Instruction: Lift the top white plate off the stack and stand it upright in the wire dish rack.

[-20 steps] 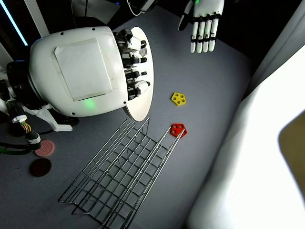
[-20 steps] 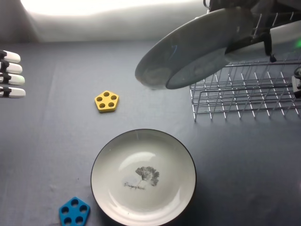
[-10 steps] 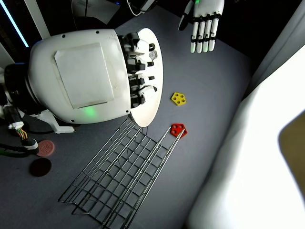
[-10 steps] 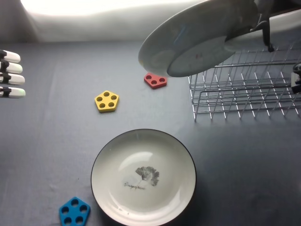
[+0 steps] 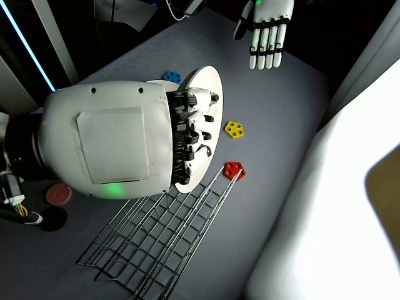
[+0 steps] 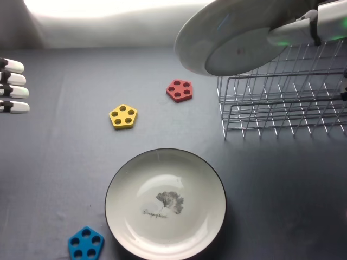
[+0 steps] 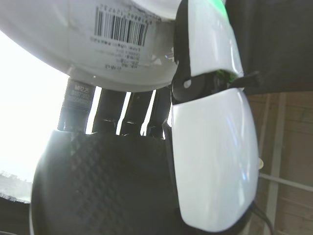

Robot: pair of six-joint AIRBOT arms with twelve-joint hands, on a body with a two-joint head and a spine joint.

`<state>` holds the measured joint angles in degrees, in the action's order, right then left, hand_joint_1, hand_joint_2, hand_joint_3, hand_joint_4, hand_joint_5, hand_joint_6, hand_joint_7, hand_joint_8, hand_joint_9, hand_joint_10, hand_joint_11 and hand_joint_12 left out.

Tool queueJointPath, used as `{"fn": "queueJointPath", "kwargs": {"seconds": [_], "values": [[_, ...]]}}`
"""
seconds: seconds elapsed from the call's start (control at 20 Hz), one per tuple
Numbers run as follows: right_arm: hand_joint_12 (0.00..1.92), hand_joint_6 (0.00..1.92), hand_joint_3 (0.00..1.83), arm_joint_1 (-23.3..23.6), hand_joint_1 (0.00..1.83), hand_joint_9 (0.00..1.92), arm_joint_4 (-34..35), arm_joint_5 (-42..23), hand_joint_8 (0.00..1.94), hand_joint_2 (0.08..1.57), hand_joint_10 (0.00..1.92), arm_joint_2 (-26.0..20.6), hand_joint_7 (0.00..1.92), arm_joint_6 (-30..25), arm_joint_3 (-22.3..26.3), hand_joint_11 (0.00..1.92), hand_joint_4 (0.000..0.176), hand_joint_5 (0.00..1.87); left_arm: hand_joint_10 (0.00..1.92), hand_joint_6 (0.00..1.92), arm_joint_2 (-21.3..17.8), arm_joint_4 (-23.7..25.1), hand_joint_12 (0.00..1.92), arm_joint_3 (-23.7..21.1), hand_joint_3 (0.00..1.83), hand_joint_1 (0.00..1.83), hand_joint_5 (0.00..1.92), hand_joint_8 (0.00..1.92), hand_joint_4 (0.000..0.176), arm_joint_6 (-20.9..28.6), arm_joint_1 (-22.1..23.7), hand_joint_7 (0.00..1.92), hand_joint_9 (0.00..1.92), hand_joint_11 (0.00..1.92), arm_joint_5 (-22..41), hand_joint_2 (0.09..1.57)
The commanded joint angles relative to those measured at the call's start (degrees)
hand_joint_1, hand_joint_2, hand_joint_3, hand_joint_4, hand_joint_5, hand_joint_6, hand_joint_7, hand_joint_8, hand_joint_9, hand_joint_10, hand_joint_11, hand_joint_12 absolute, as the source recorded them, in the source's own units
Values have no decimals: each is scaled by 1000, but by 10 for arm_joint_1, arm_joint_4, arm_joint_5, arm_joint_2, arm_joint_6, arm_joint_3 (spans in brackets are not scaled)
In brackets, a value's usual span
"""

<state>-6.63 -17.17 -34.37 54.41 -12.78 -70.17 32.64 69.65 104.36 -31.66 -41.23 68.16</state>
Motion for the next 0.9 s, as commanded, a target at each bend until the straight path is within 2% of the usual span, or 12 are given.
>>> {"fn": "queueJointPath", "kwargs": {"seconds": [0.0,0.05,0.45,0.6,0.85], "values": [[1333,935,1,11,1498,1185,33,-75,406,1039,610,-7,1154,-9,-5,985,0,990,2,0,-3,-44,12,2,0,0,50,0,0,-3,10,81,81,96,23,1018],[1359,943,0,12,1497,1185,34,-72,466,1044,618,-7,1127,-9,-6,967,0,979,5,8,-3,-44,16,2,2,3,69,3,0,-3,10,88,89,106,23,1025],[1363,936,0,13,1498,1186,49,-56,421,1042,615,-6,1157,0,-15,966,0,978,5,6,-2,-44,15,2,1,0,74,6,0,-3,10,96,94,106,23,1025],[1351,940,1,14,1496,1155,59,-51,490,1046,652,-5,1104,0,-24,966,0,1002,6,8,-2,-44,21,2,0,44,88,7,0,-3,10,106,103,121,24,1026],[1369,932,0,17,1498,1174,66,-37,418,1042,623,-4,1160,0,-30,952,0,992,3,1,-2,-44,12,2,1,37,67,5,0,-3,10,97,91,102,24,1029]]}}
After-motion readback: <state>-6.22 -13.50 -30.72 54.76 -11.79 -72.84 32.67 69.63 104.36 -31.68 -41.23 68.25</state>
